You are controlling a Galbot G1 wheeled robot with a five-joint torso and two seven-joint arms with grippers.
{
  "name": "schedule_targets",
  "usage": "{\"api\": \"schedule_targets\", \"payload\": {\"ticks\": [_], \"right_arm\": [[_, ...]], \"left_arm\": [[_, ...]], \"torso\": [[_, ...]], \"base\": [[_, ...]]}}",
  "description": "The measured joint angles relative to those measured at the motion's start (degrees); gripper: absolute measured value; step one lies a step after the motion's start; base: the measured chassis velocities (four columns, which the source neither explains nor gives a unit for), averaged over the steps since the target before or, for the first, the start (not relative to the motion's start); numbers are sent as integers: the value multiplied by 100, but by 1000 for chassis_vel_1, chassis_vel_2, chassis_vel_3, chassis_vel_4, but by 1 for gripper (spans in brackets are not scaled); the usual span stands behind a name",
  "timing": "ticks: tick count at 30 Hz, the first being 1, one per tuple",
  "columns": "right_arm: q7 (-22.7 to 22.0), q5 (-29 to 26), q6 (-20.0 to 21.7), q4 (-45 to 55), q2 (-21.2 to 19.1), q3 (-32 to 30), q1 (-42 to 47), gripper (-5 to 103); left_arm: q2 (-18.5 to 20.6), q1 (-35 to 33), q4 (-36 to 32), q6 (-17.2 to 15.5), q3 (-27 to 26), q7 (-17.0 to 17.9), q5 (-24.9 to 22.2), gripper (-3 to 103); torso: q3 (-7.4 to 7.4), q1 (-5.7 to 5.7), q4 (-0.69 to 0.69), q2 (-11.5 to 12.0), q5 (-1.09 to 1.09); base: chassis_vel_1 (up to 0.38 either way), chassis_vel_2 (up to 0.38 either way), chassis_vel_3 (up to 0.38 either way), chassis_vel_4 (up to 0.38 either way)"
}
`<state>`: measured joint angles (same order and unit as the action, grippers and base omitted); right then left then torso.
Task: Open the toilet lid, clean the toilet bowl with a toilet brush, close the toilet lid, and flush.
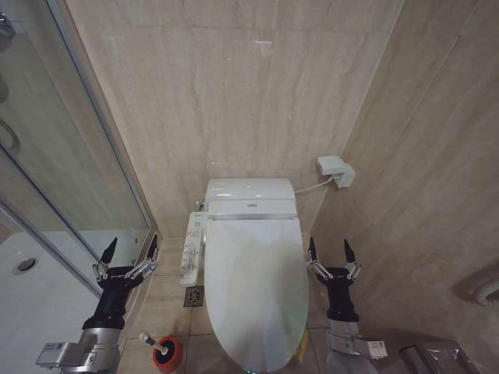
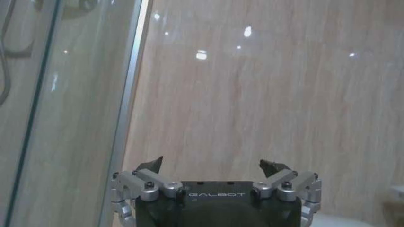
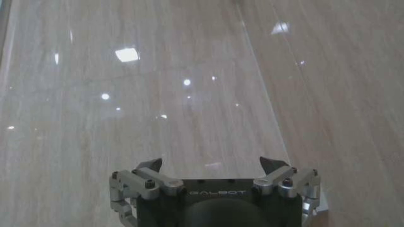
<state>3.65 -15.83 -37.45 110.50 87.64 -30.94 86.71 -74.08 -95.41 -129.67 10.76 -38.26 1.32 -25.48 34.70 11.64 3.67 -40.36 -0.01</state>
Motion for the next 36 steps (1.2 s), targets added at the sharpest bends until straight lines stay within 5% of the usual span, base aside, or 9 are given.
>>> {"api": "schedule_targets", "payload": {"ticks": [36], "right_arm": [[1,-95,-60,-109,80,-208,-13,100]], "left_arm": [[27,254,419,-1,216,-48,97,100]], "torso": [[0,-1,-1,0,5]], "base": [[182,-186,-181,177]]}}
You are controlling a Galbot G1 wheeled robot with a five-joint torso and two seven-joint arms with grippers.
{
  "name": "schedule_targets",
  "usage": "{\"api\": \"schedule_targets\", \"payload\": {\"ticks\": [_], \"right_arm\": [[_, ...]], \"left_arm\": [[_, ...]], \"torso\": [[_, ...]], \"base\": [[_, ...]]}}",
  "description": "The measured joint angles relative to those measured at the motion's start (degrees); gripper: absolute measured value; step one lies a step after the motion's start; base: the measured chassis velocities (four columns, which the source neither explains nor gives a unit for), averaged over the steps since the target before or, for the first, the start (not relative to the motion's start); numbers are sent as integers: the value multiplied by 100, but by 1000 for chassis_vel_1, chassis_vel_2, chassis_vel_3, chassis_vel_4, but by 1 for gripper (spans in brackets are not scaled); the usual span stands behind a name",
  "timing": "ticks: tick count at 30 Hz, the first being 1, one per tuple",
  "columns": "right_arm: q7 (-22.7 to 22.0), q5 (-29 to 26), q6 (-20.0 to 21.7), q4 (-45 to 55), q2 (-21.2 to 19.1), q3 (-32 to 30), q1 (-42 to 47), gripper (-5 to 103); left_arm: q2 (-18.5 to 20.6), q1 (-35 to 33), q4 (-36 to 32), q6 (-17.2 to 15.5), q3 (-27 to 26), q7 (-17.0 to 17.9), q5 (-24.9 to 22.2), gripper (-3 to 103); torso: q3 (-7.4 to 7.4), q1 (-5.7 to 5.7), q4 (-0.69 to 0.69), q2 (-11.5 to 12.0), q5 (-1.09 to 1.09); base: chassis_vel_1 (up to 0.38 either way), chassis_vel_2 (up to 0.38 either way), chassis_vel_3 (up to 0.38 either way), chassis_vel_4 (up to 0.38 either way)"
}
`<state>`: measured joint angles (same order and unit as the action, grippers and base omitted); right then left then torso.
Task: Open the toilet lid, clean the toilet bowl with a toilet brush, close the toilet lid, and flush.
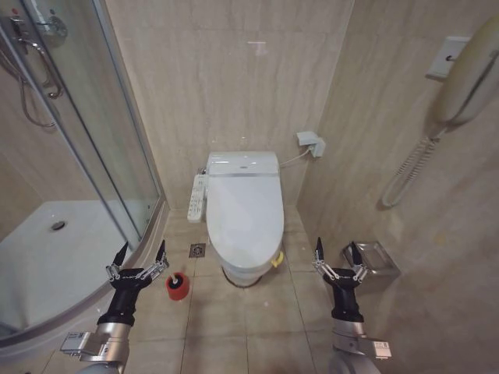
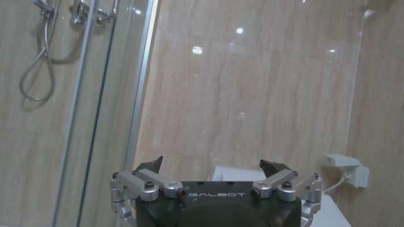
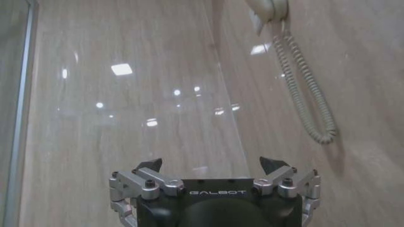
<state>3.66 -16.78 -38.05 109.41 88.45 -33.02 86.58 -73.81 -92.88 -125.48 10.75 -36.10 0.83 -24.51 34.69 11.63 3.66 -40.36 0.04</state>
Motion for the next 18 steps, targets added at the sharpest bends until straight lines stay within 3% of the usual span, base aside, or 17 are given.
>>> {"api": "schedule_targets", "payload": {"ticks": [7,18], "right_arm": [[8,10,-58,0,26,13,8,100],[37,11,-148,37,38,2,74,100]], "left_arm": [[-22,-29,-8,24,21,-11,32,100],[-41,7,67,179,73,-8,0,100]], "torso": [[-1,-2,2,-1,-3],[1,3,1,0,-5]], "base": [[157,-151,-152,136],[9,-14,-9,10]]}}
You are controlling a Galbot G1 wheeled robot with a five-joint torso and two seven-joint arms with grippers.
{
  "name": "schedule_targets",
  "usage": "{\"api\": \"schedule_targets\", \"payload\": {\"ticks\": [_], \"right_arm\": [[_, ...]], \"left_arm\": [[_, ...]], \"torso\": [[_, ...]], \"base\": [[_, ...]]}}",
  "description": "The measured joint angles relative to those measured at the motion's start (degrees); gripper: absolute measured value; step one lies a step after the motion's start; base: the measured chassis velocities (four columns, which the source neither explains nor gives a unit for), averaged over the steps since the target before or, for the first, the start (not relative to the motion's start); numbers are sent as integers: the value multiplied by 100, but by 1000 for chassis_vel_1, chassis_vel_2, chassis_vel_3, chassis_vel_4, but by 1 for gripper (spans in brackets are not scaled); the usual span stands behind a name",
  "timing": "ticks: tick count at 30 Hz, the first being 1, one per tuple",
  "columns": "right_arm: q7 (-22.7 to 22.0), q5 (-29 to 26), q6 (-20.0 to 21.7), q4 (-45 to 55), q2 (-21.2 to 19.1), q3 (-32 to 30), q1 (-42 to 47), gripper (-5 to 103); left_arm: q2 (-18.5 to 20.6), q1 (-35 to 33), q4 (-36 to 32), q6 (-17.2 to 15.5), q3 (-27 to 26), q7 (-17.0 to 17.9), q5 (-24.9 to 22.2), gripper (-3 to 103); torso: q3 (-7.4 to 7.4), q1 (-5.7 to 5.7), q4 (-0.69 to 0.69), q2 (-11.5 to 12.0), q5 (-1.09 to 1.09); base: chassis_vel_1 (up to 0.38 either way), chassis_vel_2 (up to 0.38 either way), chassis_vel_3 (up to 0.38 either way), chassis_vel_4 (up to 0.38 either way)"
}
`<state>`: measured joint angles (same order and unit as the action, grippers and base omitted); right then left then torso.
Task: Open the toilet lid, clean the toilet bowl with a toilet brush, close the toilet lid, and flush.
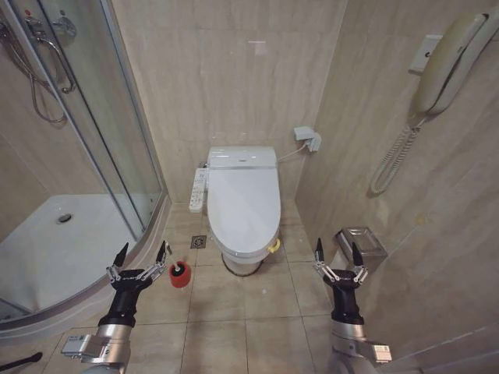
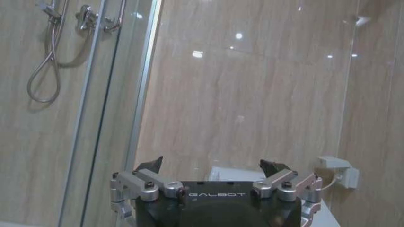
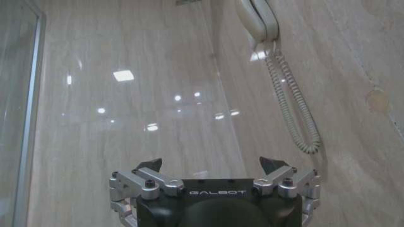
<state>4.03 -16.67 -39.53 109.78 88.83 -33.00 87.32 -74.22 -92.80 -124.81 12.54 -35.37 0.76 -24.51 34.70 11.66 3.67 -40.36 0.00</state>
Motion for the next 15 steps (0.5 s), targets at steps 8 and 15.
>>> {"api": "schedule_targets", "payload": {"ticks": [8,15], "right_arm": [[-105,1,71,43,2,-28,55,100],[-189,17,130,94,-89,-160,152,100]], "left_arm": [[-9,80,23,62,33,-3,-12,100],[-60,201,199,139,40,19,-27,100]], "torso": [[-1,-3,0,0,1],[-1,-3,0,0,1]], "base": [[0,0,0,0],[0,0,0,0]]}}
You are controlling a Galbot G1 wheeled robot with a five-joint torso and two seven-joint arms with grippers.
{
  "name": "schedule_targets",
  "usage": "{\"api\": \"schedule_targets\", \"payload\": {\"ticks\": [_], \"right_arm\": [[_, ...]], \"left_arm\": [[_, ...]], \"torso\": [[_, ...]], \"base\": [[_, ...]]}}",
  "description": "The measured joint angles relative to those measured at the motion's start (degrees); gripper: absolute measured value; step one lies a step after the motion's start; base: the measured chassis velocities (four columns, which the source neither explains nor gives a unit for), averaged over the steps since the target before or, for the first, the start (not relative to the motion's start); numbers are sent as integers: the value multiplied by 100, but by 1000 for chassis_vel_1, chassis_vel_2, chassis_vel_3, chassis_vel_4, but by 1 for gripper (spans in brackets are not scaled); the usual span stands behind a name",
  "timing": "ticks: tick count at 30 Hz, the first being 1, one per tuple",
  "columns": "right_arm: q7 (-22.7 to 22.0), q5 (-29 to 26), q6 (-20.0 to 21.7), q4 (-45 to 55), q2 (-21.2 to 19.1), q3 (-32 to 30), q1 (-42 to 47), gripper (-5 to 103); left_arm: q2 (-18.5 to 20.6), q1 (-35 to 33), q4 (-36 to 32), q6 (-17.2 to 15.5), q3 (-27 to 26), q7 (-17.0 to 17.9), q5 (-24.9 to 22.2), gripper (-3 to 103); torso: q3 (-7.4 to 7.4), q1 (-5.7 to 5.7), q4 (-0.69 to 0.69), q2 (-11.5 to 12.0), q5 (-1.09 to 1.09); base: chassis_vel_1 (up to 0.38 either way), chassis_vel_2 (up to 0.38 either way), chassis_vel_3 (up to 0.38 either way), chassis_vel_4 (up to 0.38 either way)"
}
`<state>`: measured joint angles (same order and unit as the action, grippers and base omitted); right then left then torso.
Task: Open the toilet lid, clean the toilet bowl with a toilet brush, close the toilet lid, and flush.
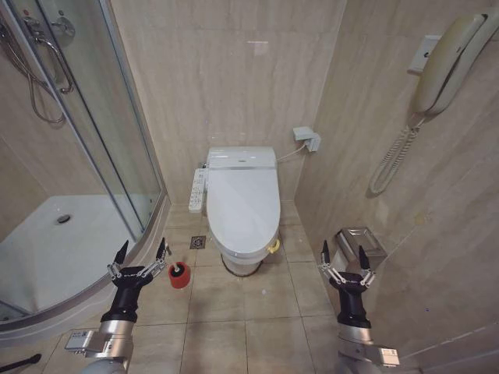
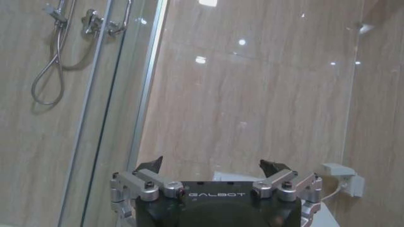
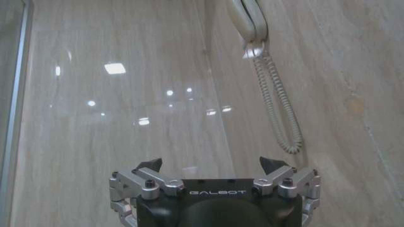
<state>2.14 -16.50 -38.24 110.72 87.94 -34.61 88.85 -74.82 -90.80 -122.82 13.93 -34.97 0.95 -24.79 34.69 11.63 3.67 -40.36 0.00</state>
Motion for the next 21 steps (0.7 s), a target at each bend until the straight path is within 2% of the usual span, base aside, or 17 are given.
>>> {"api": "schedule_targets", "payload": {"ticks": [21], "right_arm": [[-38,30,20,-53,15,-10,10,100]], "left_arm": [[-61,52,14,29,99,62,-23,100]], "torso": [[0,0,0,0,0]], "base": [[0,0,0,0]]}}
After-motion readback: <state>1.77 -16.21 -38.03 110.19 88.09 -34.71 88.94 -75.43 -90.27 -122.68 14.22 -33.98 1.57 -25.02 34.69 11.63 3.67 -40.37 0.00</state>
